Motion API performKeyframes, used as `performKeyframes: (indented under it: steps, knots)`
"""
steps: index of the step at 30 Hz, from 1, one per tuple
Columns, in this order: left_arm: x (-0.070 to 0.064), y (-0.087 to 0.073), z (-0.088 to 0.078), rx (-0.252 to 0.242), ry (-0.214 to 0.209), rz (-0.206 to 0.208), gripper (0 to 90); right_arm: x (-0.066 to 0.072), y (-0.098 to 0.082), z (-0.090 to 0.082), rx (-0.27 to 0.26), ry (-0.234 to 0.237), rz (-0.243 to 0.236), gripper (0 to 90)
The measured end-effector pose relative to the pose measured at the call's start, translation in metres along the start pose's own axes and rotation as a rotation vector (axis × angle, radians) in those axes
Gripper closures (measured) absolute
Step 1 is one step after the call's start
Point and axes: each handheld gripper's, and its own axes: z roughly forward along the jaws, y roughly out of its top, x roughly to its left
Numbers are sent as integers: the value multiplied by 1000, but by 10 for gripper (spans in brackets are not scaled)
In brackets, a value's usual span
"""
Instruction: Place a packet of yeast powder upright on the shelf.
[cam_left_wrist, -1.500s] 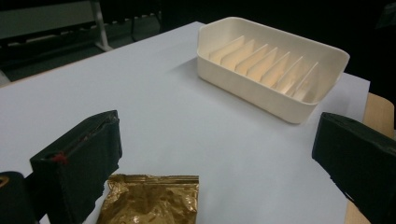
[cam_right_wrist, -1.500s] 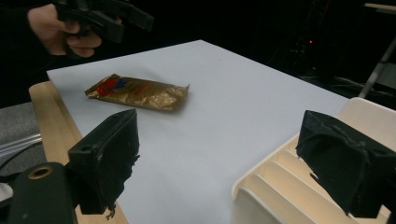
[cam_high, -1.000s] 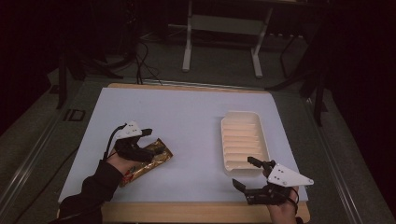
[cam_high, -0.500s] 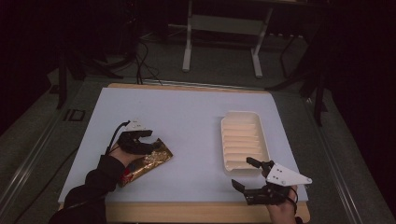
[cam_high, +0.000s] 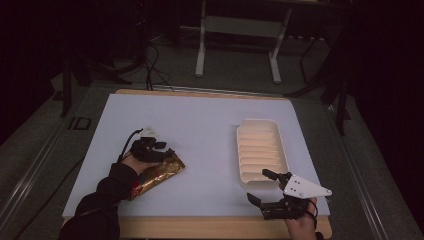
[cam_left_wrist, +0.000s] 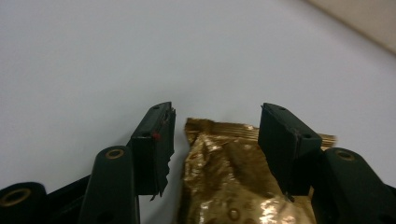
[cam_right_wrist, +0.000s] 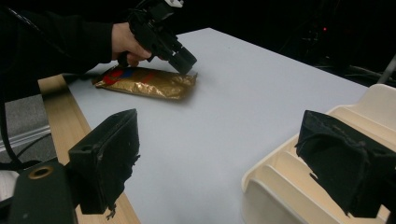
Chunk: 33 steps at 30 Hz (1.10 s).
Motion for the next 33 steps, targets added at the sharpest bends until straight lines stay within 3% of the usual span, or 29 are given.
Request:
performKeyframes:
  steps: [5, 13, 18, 25, 27, 33]
  knots:
    - [1, -3, 6, 34, 54, 0, 463, 0, 0, 0, 4, 9, -2, 133]
    - [2, -2, 14, 105, 30, 0, 454, 2, 1, -1, -5, 14, -9, 133]
    - [-1, -2, 16, 119, 25, 13, 514, 3, 1, 0, -3, 18, -10, 133]
    - [-12, -4, 15, 129, 73, 61, 723, 3, 1, -1, -10, 27, -14, 135]
    - [-12, -4, 15, 128, 84, 62, 826, 3, 1, -1, -12, 28, -16, 135]
    - [-15, -3, 10, 113, 90, 72, 895, 4, 1, 0, -7, 37, -21, 138]
